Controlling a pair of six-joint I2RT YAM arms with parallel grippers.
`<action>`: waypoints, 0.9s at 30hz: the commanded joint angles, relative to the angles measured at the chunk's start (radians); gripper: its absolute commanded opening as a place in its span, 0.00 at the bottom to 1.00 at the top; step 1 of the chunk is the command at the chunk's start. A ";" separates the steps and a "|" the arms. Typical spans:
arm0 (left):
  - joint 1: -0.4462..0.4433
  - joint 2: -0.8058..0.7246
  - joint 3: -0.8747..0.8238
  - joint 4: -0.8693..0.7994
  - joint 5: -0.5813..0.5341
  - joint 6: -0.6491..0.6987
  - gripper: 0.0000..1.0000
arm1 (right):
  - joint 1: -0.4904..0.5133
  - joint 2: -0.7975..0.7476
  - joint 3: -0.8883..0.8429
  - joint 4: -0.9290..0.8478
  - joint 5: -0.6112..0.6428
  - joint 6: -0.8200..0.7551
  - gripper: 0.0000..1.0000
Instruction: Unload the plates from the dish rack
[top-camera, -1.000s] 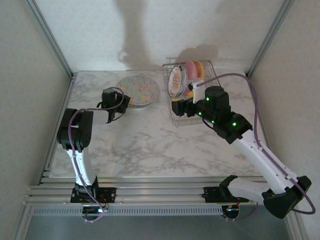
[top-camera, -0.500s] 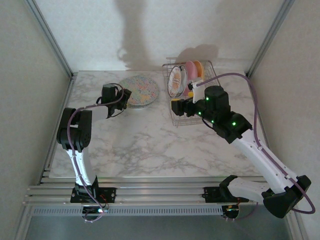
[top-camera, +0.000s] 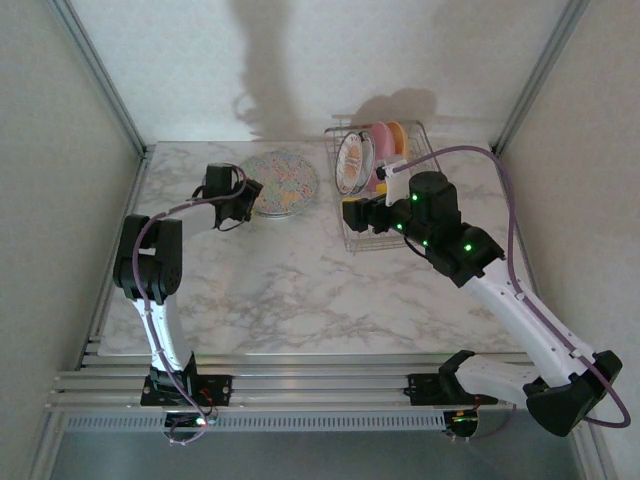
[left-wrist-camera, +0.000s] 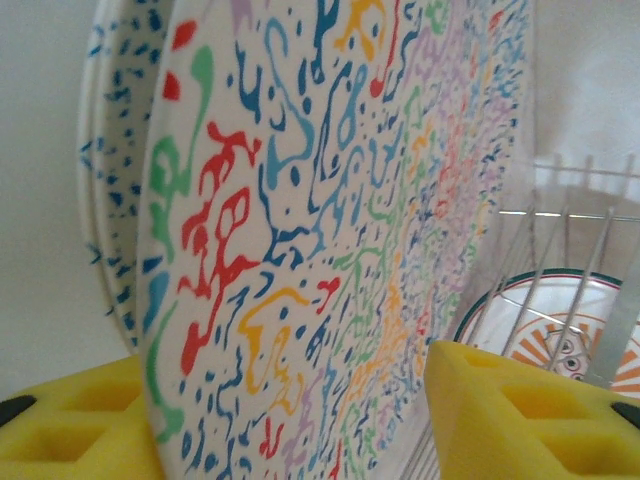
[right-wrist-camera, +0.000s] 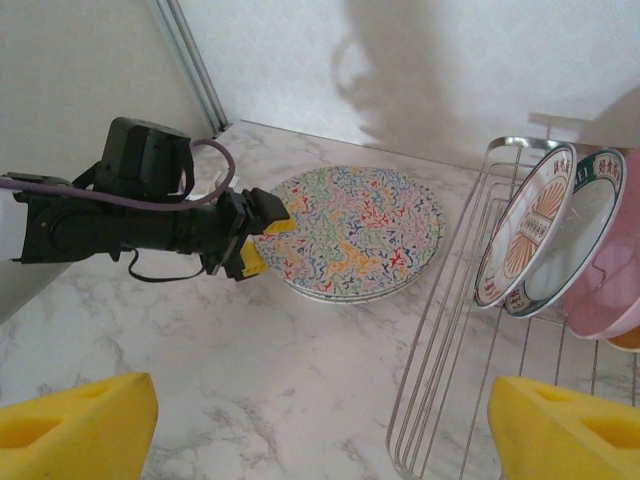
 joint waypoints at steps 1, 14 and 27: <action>0.006 -0.026 0.062 -0.094 -0.028 0.035 0.57 | 0.008 -0.010 0.020 0.014 0.003 0.012 0.86; 0.006 0.031 0.141 -0.200 -0.039 0.081 0.58 | 0.009 -0.008 0.022 0.013 0.002 0.018 0.86; 0.005 -0.014 0.158 -0.309 -0.108 0.092 0.66 | 0.008 -0.002 0.042 -0.030 0.113 0.029 0.86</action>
